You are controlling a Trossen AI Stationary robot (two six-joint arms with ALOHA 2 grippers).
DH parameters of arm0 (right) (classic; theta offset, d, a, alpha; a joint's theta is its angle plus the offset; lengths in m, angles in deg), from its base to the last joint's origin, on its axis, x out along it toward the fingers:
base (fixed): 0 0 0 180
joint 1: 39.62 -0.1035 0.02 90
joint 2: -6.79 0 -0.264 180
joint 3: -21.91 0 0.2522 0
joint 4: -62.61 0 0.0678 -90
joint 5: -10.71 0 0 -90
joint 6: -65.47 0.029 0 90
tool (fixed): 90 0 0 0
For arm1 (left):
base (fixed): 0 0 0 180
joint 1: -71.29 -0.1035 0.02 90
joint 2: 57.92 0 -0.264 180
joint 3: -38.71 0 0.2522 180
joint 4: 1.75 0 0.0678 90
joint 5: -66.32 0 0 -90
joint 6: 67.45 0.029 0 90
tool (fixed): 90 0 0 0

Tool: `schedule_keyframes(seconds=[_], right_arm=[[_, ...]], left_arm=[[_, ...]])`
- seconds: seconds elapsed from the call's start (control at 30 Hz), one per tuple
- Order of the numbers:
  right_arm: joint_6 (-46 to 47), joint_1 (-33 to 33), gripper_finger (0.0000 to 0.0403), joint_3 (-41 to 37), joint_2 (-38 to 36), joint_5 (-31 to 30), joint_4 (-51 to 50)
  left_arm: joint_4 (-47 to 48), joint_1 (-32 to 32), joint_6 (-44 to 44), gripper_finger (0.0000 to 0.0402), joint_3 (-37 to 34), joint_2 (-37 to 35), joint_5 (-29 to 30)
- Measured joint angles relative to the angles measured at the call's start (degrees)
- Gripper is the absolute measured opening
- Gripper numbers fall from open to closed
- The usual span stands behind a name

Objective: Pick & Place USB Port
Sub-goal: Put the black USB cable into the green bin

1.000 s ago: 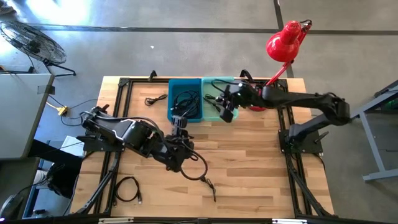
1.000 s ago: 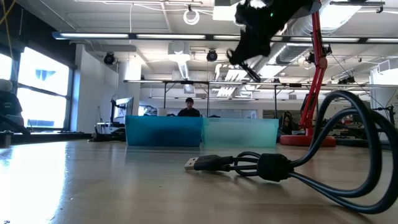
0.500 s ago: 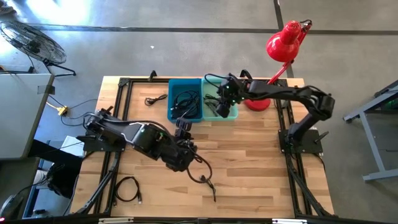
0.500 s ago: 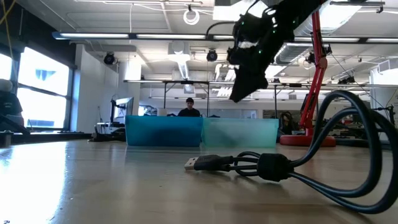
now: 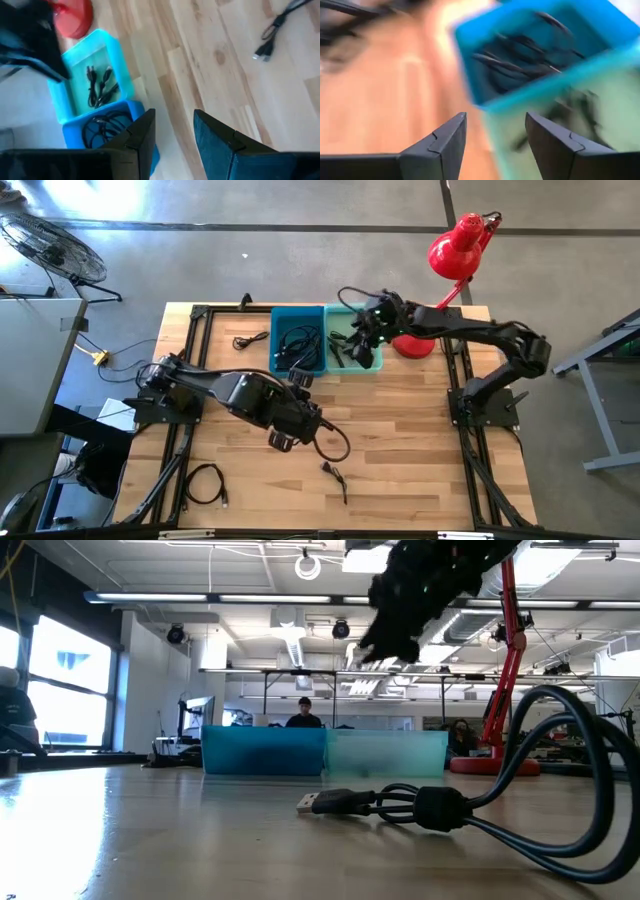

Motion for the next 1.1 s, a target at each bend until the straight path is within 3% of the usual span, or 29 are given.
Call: schedule_keyframes(seconds=[0.17, 0.3, 0.47, 0.63, 0.77, 0.9, 1.1], right_arm=[[0.43, -2.14, 0.0194, 0.00, -9.14, 15.61, 0.07], [1.51, -6.31, 0.0194, 0.00, -17.00, 19.88, -0.34], [1.14, -14.08, 0.0194, 0.00, -26.11, 19.59, -1.45], [2.47, -22.19, 0.0194, 0.00, -33.81, 18.01, -2.66], [3.37, -28.18, 0.0189, 0.02, -38.00, 11.86, -4.03], [3.43, -33.04, 0.0186, 0.02, -40.18, 4.85, -7.01], [3.44, -38.52, 0.0183, -0.04, -40.24, -1.72, -11.95]], left_arm=[[-0.37, 0.04, 6.20, 0.0129, 0.00, 0.76, -2.27], [-0.76, 0.00, 11.87, 0.0129, 0.03, 1.60, -3.56], [-3.45, -0.43, 18.53, 0.0129, -0.04, 4.22, -6.48], [-6.93, -1.96, 20.35, 0.0129, 0.04, 8.75, -16.07], [-8.77, -2.74, 20.13, 0.0129, 0.00, 13.22, -22.12], [-10.35, -2.74, 19.99, 0.0129, 0.00, 17.67, -24.41], [-16.02, -2.56, 16.56, 0.0129, 0.06, 22.17, -33.08]])
